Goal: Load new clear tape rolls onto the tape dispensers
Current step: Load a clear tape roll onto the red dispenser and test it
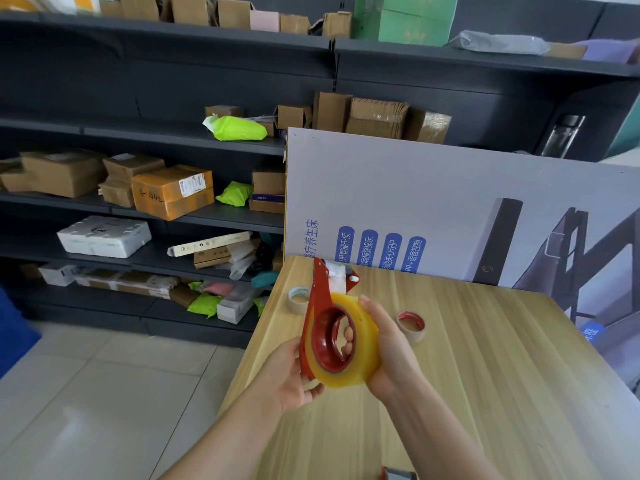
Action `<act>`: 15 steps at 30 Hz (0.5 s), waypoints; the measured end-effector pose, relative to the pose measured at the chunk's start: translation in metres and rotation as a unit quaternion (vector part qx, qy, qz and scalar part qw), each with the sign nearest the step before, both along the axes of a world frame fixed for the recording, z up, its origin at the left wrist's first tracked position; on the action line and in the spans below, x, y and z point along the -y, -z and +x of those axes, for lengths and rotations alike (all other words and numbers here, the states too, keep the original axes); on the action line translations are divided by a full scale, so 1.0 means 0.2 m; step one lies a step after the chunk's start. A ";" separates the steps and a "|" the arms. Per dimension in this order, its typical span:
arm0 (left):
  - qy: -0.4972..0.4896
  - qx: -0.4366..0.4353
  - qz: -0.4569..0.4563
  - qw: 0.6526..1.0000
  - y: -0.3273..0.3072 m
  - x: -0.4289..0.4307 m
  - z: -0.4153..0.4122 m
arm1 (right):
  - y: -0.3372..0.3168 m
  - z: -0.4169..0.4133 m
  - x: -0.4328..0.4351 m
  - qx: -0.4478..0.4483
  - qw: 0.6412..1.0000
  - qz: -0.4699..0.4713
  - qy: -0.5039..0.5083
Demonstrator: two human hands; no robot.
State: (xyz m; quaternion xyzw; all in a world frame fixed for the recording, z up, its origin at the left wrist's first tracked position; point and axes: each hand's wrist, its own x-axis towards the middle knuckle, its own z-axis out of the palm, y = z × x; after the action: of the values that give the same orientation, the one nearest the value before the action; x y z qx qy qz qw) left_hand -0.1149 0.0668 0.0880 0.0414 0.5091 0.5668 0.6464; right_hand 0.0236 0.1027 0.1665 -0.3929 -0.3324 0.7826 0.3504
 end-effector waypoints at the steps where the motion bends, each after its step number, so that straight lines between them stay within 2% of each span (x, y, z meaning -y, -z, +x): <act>1: -0.025 0.014 -0.006 1.000 0.00 0.00 0.02 | 0.01 0.00 0.01 0.002 1.000 0.001 -0.004; 5: -0.126 0.046 0.051 0.990 0.06 -0.01 0.03 | 0.02 0.01 0.05 -0.016 1.000 -0.009 -0.007; 9: -0.136 0.058 0.026 0.989 0.10 0.04 0.09 | 0.02 0.04 0.07 -0.018 1.000 -0.016 -0.013; 15: -0.150 0.072 0.054 0.985 0.11 0.13 0.18 | 0.05 0.08 0.09 -0.005 0.999 -0.040 -0.015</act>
State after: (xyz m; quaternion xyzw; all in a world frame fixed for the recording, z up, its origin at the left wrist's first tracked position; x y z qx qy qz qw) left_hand -0.0795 0.0408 0.0654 -0.0416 0.4308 0.6853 0.5858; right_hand 0.0400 0.0842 0.1575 -0.3973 -0.3048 0.8023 0.3247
